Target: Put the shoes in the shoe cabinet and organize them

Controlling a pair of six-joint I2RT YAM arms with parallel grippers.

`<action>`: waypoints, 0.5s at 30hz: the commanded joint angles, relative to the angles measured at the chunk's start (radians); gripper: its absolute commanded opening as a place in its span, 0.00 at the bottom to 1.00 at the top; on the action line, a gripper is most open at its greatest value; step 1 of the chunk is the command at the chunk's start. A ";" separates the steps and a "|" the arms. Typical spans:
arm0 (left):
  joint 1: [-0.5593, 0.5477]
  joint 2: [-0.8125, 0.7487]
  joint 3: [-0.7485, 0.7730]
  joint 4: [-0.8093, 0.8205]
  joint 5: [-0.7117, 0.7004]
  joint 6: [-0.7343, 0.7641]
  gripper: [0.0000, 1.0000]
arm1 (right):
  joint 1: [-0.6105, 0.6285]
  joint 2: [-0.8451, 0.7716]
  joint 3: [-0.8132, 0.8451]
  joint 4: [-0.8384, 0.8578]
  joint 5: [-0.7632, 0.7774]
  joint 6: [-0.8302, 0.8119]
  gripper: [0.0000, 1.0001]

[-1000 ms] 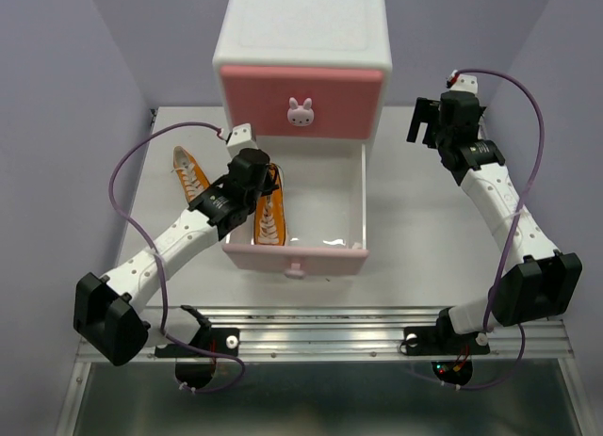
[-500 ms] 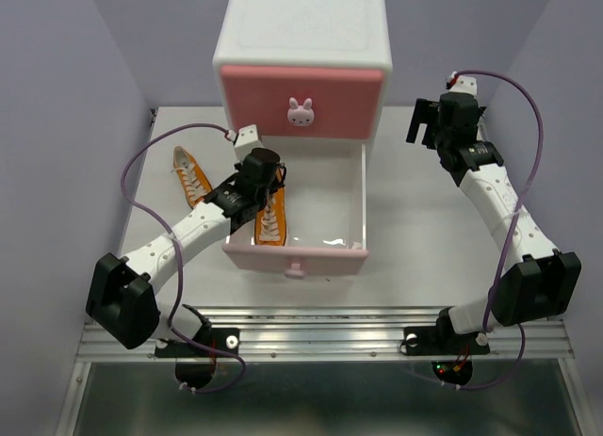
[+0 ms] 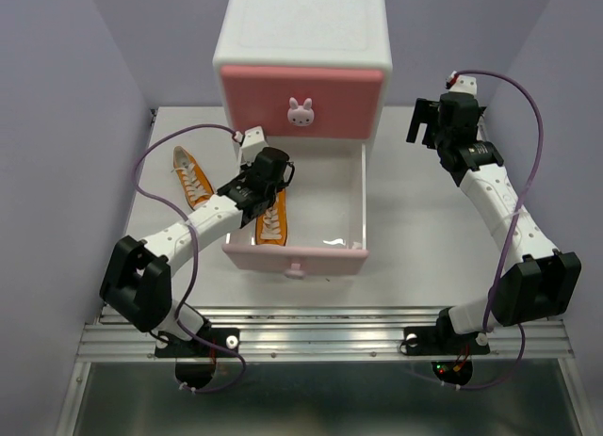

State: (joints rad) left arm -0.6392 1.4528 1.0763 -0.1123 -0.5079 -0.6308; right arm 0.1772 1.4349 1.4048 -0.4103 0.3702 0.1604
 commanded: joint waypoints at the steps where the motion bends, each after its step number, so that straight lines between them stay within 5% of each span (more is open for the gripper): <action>1: -0.004 0.009 0.047 -0.027 -0.020 -0.012 0.24 | -0.004 -0.019 0.016 0.057 0.023 -0.019 1.00; 6: -0.002 0.017 0.054 -0.043 -0.037 -0.029 0.37 | -0.004 -0.025 0.016 0.057 0.007 -0.027 1.00; 9: -0.002 -0.003 0.059 -0.053 -0.050 -0.033 0.53 | -0.004 -0.033 0.013 0.057 0.009 -0.022 1.00; 15: -0.002 -0.049 0.083 -0.070 -0.049 -0.012 0.59 | -0.004 -0.044 0.010 0.057 0.004 -0.016 1.00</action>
State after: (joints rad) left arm -0.6399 1.4670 1.1042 -0.1661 -0.5285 -0.6563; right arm 0.1772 1.4349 1.4048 -0.4026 0.3698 0.1501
